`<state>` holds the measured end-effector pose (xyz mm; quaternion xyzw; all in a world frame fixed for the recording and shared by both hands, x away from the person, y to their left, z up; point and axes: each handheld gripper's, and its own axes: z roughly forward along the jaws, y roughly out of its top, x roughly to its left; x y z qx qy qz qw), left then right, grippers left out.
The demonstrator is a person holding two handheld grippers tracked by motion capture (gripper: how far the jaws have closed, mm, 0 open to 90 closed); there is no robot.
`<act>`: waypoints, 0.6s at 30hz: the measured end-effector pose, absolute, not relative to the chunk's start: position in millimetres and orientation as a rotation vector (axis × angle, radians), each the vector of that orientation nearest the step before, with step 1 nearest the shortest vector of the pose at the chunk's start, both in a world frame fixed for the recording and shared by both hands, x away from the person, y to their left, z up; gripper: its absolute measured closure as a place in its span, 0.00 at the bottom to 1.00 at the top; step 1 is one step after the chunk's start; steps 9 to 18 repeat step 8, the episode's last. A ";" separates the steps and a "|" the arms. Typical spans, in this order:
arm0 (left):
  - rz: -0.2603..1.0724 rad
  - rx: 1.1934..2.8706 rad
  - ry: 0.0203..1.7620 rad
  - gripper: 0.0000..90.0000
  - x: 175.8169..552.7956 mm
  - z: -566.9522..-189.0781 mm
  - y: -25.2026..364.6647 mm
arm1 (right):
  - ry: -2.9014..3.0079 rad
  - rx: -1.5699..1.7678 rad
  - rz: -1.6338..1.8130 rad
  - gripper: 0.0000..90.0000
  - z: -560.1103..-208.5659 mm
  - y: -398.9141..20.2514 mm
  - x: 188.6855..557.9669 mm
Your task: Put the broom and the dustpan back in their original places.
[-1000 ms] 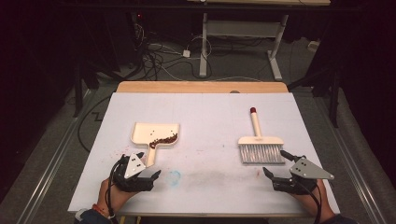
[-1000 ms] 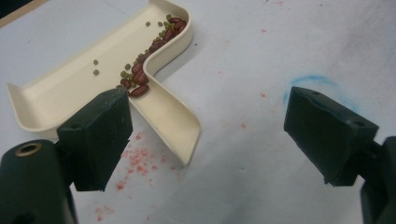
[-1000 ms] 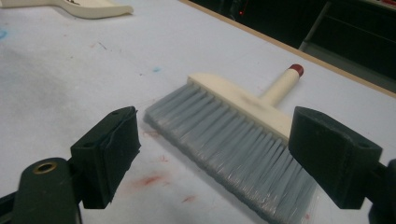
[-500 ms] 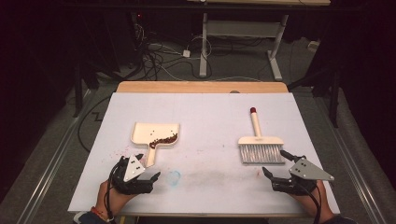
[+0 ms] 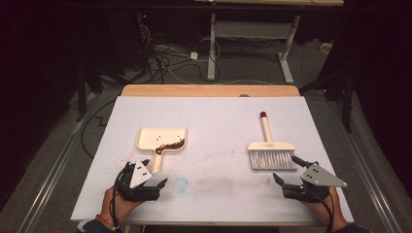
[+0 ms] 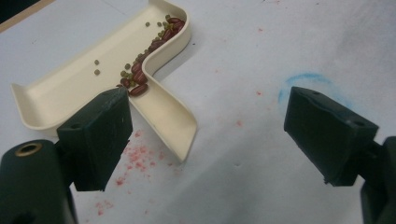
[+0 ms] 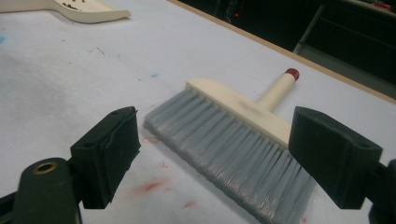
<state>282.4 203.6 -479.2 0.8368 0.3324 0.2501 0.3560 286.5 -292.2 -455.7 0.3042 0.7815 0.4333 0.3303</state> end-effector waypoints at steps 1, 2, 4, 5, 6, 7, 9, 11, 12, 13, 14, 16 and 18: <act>0.645 2.160 0.860 0.17 282.6 -479.1 203.9 | 2.042 0.798 1.132 0.19 -455.6 -292.1 286.3; 0.643 2.158 0.863 0.17 282.8 -479.1 204.2 | 2.043 0.802 1.134 0.19 -455.6 -292.2 286.4; 0.641 2.155 0.868 0.17 283.0 -479.4 204.6 | 2.045 0.794 1.125 0.19 -455.8 -292.0 286.5; 0.640 2.155 0.869 0.17 282.9 -479.4 204.6 | 2.044 0.792 1.119 0.19 -455.8 -291.9 286.2; 0.640 2.156 0.869 0.17 283.0 -479.4 204.5 | 2.045 0.793 1.119 0.19 -455.7 -292.1 286.0; 0.640 2.156 0.872 0.17 283.3 -479.1 204.3 | 2.049 0.798 1.126 0.19 -455.4 -292.5 286.0; 0.640 2.155 0.876 0.17 284.1 -478.7 204.2 | 2.053 0.805 1.140 0.20 -454.9 -293.0 286.2; 0.640 2.155 0.876 0.17 284.1 -478.7 204.2 | 2.053 0.805 1.140 0.20 -454.9 -293.0 286.2; 0.640 2.155 0.876 0.17 284.1 -478.7 204.2 | 2.053 0.805 1.140 0.20 -454.9 -293.0 286.2; 0.640 2.155 0.876 0.17 284.1 -478.7 204.2 | 2.053 0.805 1.140 0.20 -454.9 -293.0 286.2; 0.640 2.155 0.876 0.17 284.1 -478.7 204.2 | 2.053 0.805 1.140 0.20 -454.9 -293.0 286.2; 0.640 2.155 0.876 0.17 284.1 -478.7 204.2 | 2.053 0.805 1.140 0.20 -454.9 -293.0 286.2; 0.640 2.155 0.876 0.17 284.1 -478.7 204.2 | 2.053 0.805 1.140 0.20 -454.9 -293.0 286.2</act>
